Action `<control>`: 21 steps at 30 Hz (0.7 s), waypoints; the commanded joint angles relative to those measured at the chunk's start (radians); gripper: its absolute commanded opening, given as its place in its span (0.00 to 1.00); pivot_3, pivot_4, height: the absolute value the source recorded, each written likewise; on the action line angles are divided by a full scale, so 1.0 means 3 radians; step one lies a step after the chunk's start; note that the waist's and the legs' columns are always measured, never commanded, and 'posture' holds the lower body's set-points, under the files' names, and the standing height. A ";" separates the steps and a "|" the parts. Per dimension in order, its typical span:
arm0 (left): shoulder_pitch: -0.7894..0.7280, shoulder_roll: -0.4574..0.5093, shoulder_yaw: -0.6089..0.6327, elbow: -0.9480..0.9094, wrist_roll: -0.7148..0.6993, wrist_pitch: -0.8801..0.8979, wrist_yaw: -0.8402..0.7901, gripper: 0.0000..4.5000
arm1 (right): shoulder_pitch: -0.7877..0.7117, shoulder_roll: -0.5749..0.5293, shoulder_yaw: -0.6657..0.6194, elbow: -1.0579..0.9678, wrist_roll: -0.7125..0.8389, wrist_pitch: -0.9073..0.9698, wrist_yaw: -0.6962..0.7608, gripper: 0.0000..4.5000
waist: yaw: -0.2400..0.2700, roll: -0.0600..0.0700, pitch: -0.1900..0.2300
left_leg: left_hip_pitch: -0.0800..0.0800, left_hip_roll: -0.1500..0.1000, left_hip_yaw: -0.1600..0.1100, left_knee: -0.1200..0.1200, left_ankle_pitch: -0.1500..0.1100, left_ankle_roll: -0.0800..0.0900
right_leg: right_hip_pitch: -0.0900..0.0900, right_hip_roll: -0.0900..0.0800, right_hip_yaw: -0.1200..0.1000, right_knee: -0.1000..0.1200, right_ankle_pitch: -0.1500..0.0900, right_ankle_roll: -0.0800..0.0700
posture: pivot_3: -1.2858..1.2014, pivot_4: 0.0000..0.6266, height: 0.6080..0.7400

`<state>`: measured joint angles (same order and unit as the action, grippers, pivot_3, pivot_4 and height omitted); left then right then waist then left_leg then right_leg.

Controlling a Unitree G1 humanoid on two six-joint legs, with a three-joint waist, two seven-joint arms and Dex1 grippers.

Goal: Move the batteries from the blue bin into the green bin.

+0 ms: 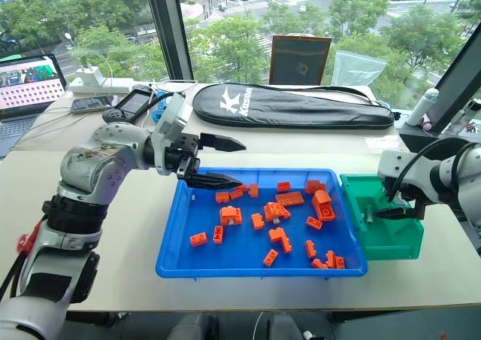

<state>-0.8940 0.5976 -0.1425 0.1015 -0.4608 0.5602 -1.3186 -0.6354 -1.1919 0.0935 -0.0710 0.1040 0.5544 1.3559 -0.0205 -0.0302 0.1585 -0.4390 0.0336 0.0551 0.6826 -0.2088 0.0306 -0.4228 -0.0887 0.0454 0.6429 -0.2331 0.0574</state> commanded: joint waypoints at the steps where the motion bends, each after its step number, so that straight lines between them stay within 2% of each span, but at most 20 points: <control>1: -0.0009 0.0120 -0.0068 0.0059 0.0187 -0.0201 -0.0092 1.00 | -0.0089 0.0325 0.0015 -0.0532 0.0354 0.0455 -0.0077 1.00 | 0.0014 0.0000 0.0000 | 0.0000 0.0000 -0.0001 0.0000 0.0000 0.0000 | 0.0000 0.0000 -0.0002 -0.0001 0.0000 0.0000 | 0.52 0.24 0.95; 6: 0.0060 0.0225 -0.0138 0.0080 0.0346 -0.0362 -0.0186 1.00 | -0.0139 0.0681 0.0293 -0.0661 0.0291 0.0541 -0.0291 1.00 | 0.0047 0.0001 0.0002 | -0.0006 -0.0004 0.0001 0.0000 0.0000 0.0000 | -0.0002 -0.0005 -0.0001 -0.0002 0.0000 0.0000 | 0.52 0.24 0.95; 13: 0.0095 0.0276 -0.0118 0.0022 0.0357 -0.0306 -0.0225 1.00 | -0.0361 0.1166 0.0721 -0.0045 0.0066 0.0110 -0.0373 1.00 | 0.0057 0.0001 0.0002 | -0.0008 -0.0004 0.0001 0.0002 0.0000 0.0000 | -0.0002 -0.0005 -0.0004 -0.0002 -0.0001 0.0001 | 0.52 0.24 0.95; 21: 0.0184 0.0327 -0.0094 -0.0103 0.0349 -0.0249 -0.0211 1.00 | -0.0426 0.1379 0.0963 0.0414 -0.0123 -0.0227 -0.0287 1.00 | 0.0043 0.0002 0.0003 | -0.0008 -0.0004 0.0001 0.0001 0.0000 0.0000 | -0.0003 -0.0004 -0.0005 -0.0002 -0.0001 0.0001 | 0.52 0.24 0.95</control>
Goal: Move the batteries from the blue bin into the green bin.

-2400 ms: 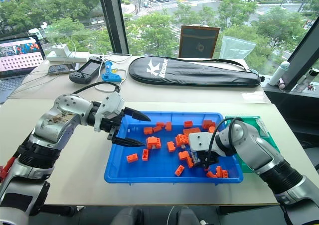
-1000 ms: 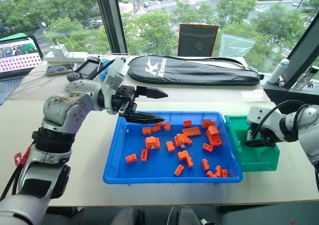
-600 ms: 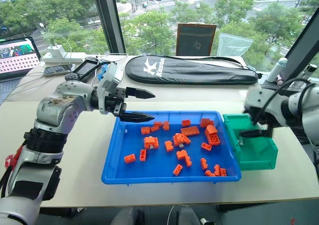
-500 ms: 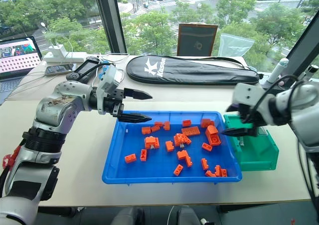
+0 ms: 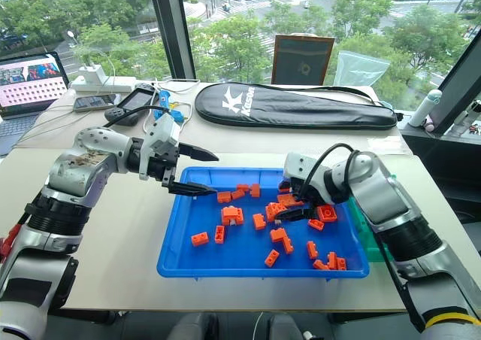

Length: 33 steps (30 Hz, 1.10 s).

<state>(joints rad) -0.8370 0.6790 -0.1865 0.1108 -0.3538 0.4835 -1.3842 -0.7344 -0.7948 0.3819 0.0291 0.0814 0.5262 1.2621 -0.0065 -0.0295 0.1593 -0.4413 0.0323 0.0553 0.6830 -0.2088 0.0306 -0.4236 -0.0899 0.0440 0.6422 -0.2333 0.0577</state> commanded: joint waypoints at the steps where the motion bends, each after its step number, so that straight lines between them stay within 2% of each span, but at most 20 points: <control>1: 0.0000 0.0059 0.0055 -0.0140 -0.0007 0.0010 0.0011 1.00 | -0.0102 0.0079 0.0012 0.0115 -0.0059 -0.0147 0.0036 1.00 | -0.0008 0.0000 0.0000 | 0.0000 0.0000 0.0000 0.0000 0.0000 0.0000 | 0.0000 0.0000 0.0000 0.0001 0.0000 0.0000 | 0.52 0.24 0.95; 3: 0.0022 0.0066 0.0058 -0.0169 -0.0020 0.0028 0.0015 1.00 | -0.0113 0.0144 0.0029 0.0217 -0.0089 -0.0177 0.0042 1.00 | -0.0017 0.0000 0.0000 | 0.0000 0.0001 -0.0001 0.0000 0.0000 0.0000 | 0.0000 0.0001 0.0000 0.0002 0.0000 0.0000 | 0.52 0.24 0.95; 4: 0.0031 0.0066 0.0056 -0.0186 -0.0029 0.0047 0.0017 1.00 | -0.0118 0.0172 0.0024 0.0253 -0.0095 -0.0175 0.0042 0.88 | -0.0018 0.0000 0.0000 | 0.0000 0.0001 -0.0001 0.0000 0.0000 0.0000 | 0.0000 0.0001 0.0000 0.0003 0.0000 0.0000 | 0.52 0.24 0.95; 6: 0.0045 0.0058 0.0050 -0.0217 -0.0045 0.0070 0.0013 1.00 | -0.0125 0.0217 0.0005 0.0302 -0.0082 -0.0152 0.0055 0.78 | -0.0019 0.0000 0.0000 | 0.0001 0.0001 -0.0001 0.0000 0.0000 0.0000 | 0.0000 0.0001 0.0000 0.0003 0.0000 0.0000 | 0.52 0.24 0.95; 10: 0.0042 0.0024 0.0041 -0.0262 -0.0055 0.0104 0.0027 1.00 | -0.0133 0.0262 -0.0014 0.0360 -0.0098 -0.0164 0.0075 0.47 | -0.0019 0.0000 0.0000 | 0.0001 0.0002 -0.0001 0.0000 0.0000 0.0000 | -0.0001 0.0002 0.0000 0.0004 0.0000 0.0000 | 0.52 0.24 0.95; 12: 0.0029 0.0002 0.0026 -0.0257 -0.0048 0.0099 0.0029 1.00 | -0.0122 0.0234 -0.0050 0.0307 -0.0071 -0.0134 0.0095 0.33 | -0.0019 0.0000 0.0000 | 0.0001 0.0001 -0.0001 0.0000 0.0000 0.0000 | 0.0000 0.0002 0.0000 0.0004 0.0000 0.0000 | 0.52 0.24 0.95; 13: 0.0027 -0.0007 0.0022 -0.0257 -0.0046 0.0099 0.0030 1.00 | -0.0121 0.0200 -0.0079 0.0247 -0.0049 -0.0089 0.0113 0.31 | -0.0019 0.0000 0.0000 | 0.0001 0.0001 -0.0001 0.0000 0.0000 0.0000 | 0.0000 0.0002 0.0000 0.0004 0.0000 0.0000 | 0.52 0.24 0.95; 20: 0.0022 -0.0071 -0.0003 -0.0265 -0.0054 0.0111 0.0012 1.00 | -0.0112 -0.0221 -0.0360 -0.0190 0.0115 0.0283 0.0242 0.31 | -0.0007 0.0002 0.0002 | 0.0000 0.0000 -0.0001 0.0000 0.0000 0.0000 | 0.0000 0.0000 0.0000 0.0003 0.0000 0.0000 | 0.52 0.24 0.95; 24: -0.0018 -0.0159 -0.0038 -0.0209 -0.0045 0.0093 0.0014 1.00 | 0.0034 -0.0547 -0.0417 -0.0189 -0.0078 0.0245 0.0104 0.31 | -0.0003 0.0002 0.0002 | 0.0001 0.0000 -0.0001 0.0000 0.0000 0.0000 | 0.0000 0.0000 -0.0001 0.0002 0.0000 0.0000 | 0.52 0.24 0.95; 26: -0.0032 -0.0190 -0.0050 -0.0201 -0.0041 0.0091 0.0008 1.00 | 0.0087 -0.0578 -0.0430 -0.0196 -0.0083 0.0246 0.0044 0.53 | -0.0007 0.0002 0.0002 | 0.0000 0.0001 -0.0001 0.0000 0.0000 0.0000 | 0.0001 0.0000 -0.0002 0.0001 0.0000 0.0000 | 0.52 0.24 0.95; 27: -0.0042 -0.0204 -0.0056 -0.0191 -0.0036 0.0087 0.0006 1.00 | 0.0107 -0.0579 -0.0442 -0.0209 -0.0073 0.0262 0.0026 0.58 | -0.0010 0.0002 0.0002 | 0.0001 0.0000 0.0000 0.0000 0.0000 0.0000 | 0.0001 0.0000 -0.0001 0.0001 0.0000 0.0000 | 0.52 0.24 0.95; 32: -0.0095 -0.0235 -0.0077 -0.0129 -0.0014 0.0061 -0.0017 1.00 | 0.0152 -0.0476 -0.0488 -0.0435 0.0012 0.0383 -0.0105 0.96 | -0.0041 0.0002 0.0003 | 0.0001 0.0002 -0.0001 0.0000 0.0000 0.0000 | -0.0002 0.0002 0.0001 0.0004 0.0000 0.0000 | 0.52 0.24 0.95; 33: -0.0101 -0.0238 -0.0079 -0.0120 -0.0011 0.0058 -0.0020 1.00 | 0.0148 -0.0457 -0.0489 -0.0461 0.0018 0.0397 -0.0122 0.99 | -0.0041 0.0002 0.0003 | 0.0001 0.0003 -0.0001 0.0000 0.0000 0.0000 | -0.0002 0.0004 0.0001 0.0005 0.0000 0.0000 | 0.52 0.24 0.95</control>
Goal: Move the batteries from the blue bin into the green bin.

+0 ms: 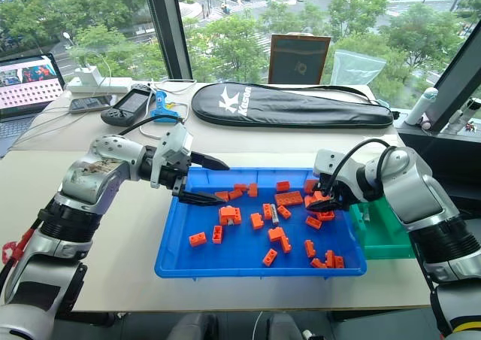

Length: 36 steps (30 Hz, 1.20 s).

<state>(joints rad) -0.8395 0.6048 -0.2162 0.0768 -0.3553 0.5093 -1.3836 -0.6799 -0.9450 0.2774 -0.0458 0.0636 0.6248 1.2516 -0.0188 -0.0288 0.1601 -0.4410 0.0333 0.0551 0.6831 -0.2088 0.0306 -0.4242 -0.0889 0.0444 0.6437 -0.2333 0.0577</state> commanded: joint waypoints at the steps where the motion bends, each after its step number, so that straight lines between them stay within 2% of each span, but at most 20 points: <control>1: -0.0099 0.0008 0.0018 0.0002 -0.0005 -0.0030 -0.0026 1.00 | -0.0019 0.0100 -0.0127 -0.0301 0.0141 0.0150 -0.0074 0.99 | 0.0003 0.0000 0.0000 | 0.0000 0.0000 0.0000 0.0000 0.0000 0.0000 | 0.0000 0.0000 0.0000 0.0000 0.0000 0.0000 | 0.52 0.24 0.95; 5: -0.0094 0.0020 0.0018 -0.0008 -0.0008 -0.0023 -0.0031 1.00 | 0.0046 0.0292 -0.0018 -0.0545 0.0254 0.0305 -0.0091 0.99 | 0.0018 0.0000 0.0000 | 0.0000 -0.0001 -0.0001 0.0000 0.0000 0.0000 | 0.0001 -0.0001 0.0000 -0.0001 0.0000 0.0000 | 0.52 0.24 0.95; 11: -0.0037 0.0097 0.0050 -0.0113 -0.0025 0.0039 -0.0005 1.00 | 0.0032 0.0560 0.0200 -0.0505 0.0235 0.0320 -0.0193 0.99 | 0.0020 0.0000 0.0000 | 0.0000 -0.0002 0.0000 0.0001 0.0000 0.0000 | 0.0002 -0.0002 0.0000 -0.0001 0.0000 0.0000 | 0.52 0.24 0.95; 36: 0.0052 0.0248 0.0095 -0.0140 -0.0021 0.0041 0.0074 1.00 | -0.0303 0.0843 0.0546 0.0912 -0.0273 -0.0739 0.0038 0.99 | 0.0016 0.0001 0.0001 | 0.0000 -0.0001 -0.0001 0.0000 0.0000 0.0000 | 0.0002 0.0000 -0.0002 -0.0002 0.0000 0.0000 | 0.52 0.24 0.95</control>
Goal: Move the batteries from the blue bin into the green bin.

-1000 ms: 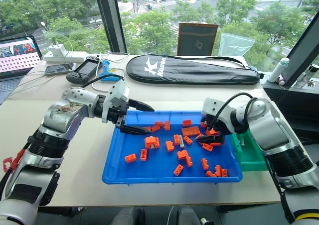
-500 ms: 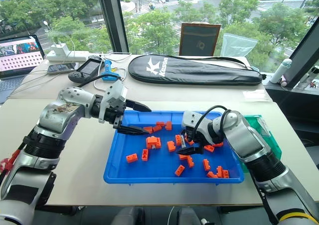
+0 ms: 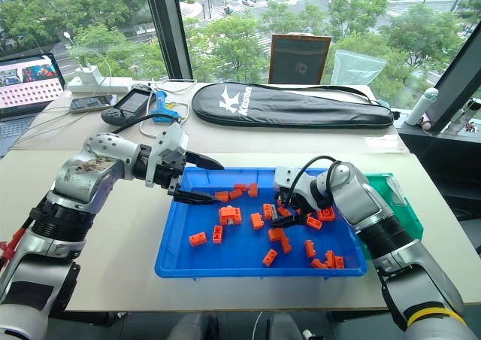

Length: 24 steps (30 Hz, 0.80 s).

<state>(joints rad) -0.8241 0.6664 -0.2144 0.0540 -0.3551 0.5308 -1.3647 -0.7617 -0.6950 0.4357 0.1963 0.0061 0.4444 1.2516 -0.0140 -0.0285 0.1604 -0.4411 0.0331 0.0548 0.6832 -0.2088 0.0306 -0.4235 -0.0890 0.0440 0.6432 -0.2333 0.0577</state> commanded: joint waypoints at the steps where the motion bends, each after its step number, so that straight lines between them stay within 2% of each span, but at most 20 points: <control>1: 0.0008 0.0045 0.0091 -0.0068 -0.0023 -0.0033 0.0013 1.00 | -0.0033 0.0012 0.0029 0.0150 -0.0110 -0.0172 0.0042 0.99 | 0.0000 0.0000 0.0000 | 0.0000 0.0000 0.0000 0.0000 0.0000 0.0000 | 0.0001 0.0000 0.0000 0.0000 0.0000 0.0000 | 0.52 0.24 0.95; 3: 0.0022 0.0044 0.0092 -0.0074 -0.0024 -0.0039 0.0020 1.00 | -0.0034 0.0024 0.0028 0.0213 -0.0136 -0.0218 0.0048 0.99 | 0.0000 0.0000 0.0000 | 0.0001 0.0000 0.0000 0.0000 0.0000 0.0000 | 0.0001 0.0000 0.0000 0.0001 0.0000 0.0000 | 0.52 0.24 0.95; 4: 0.0027 0.0043 0.0092 -0.0076 -0.0024 -0.0041 0.0022 1.00 | -0.0034 0.0032 0.0022 0.0227 -0.0141 -0.0229 0.0053 0.87 | 0.0000 0.0000 0.0000 | 0.0002 0.0000 0.0000 0.0000 0.0000 0.0000 | 0.0001 0.0000 0.0000 0.0001 0.0000 0.0000 | 0.52 0.24 0.95; 5: 0.0035 0.0044 0.0092 -0.0081 -0.0026 -0.0044 0.0023 1.00 | -0.0029 0.0037 0.0016 0.0226 -0.0145 -0.0230 0.0059 0.85 | 0.0000 0.0000 0.0000 | 0.0002 0.0000 0.0000 0.0000 0.0000 0.0000 | 0.0001 0.0000 0.0000 0.0002 0.0000 0.0000 | 0.52 0.24 0.95; 13: 0.0055 0.0023 0.0075 -0.0070 -0.0019 -0.0092 0.0023 1.00 | 0.0008 0.0044 -0.0031 0.0173 -0.0166 -0.0213 0.0060 0.24 | 0.0000 0.0000 0.0000 | 0.0002 0.0000 0.0000 0.0000 0.0000 0.0000 | 0.0001 0.0000 0.0000 0.0002 0.0000 0.0000 | 0.52 0.24 0.95; 14: 0.0055 0.0021 0.0073 -0.0069 -0.0020 -0.0094 0.0023 1.00 | 0.0011 0.0040 -0.0035 0.0164 -0.0165 -0.0210 0.0059 0.19 | 0.0000 0.0000 0.0000 | 0.0002 0.0000 0.0000 0.0000 0.0000 0.0000 | 0.0001 0.0000 0.0000 0.0002 0.0000 0.0000 | 0.52 0.24 0.95; 15: 0.0055 0.0020 0.0072 -0.0069 -0.0022 -0.0095 0.0024 1.00 | 0.0013 0.0037 -0.0037 0.0158 -0.0166 -0.0209 0.0059 0.05 | 0.0000 0.0000 0.0000 | 0.0002 0.0000 0.0000 0.0000 0.0000 0.0000 | 0.0001 0.0000 0.0000 0.0002 0.0000 0.0000 | 0.52 0.24 0.95; 17: 0.0056 0.0020 0.0072 -0.0071 -0.0025 -0.0095 0.0021 1.00 | 0.0019 0.0028 -0.0049 0.0133 -0.0166 -0.0198 0.0060 0.00 | 0.0000 0.0000 0.0000 | 0.0002 0.0000 0.0000 0.0000 0.0000 0.0000 | 0.0001 0.0000 0.0000 0.0002 0.0000 0.0000 | 0.52 0.24 0.95; 23: 0.0031 0.0014 0.0061 -0.0006 -0.0009 -0.0141 -0.0006 1.00 | -0.0065 0.0038 -0.0280 -0.0081 -0.0048 0.0115 -0.0057 0.00 | 0.0001 0.0000 0.0000 | 0.0002 0.0000 0.0000 0.0000 0.0000 0.0000 | 0.0000 0.0000 0.0000 0.0003 0.0000 0.0000 | 0.52 0.24 0.95; 24: 0.0025 0.0017 0.0061 0.0012 0.0000 -0.0156 -0.0006 1.00 | -0.0099 0.0063 -0.0321 -0.0106 -0.0020 0.0184 -0.0090 0.07 | 0.0001 0.0000 0.0000 | 0.0002 0.0000 0.0000 0.0000 0.0000 0.0000 | 0.0000 0.0000 0.0000 0.0003 0.0000 0.0000 | 0.52 0.24 0.95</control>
<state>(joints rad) -0.8048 0.6683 -0.2137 0.0570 -0.3550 0.5020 -1.3618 -0.7618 -0.6791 0.3930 0.2038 -0.0195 0.4634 1.2460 -0.0137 -0.0284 0.1604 -0.4404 0.0331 0.0549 0.6832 -0.2087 0.0305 -0.4234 -0.0890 0.0440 0.6440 -0.2333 0.0576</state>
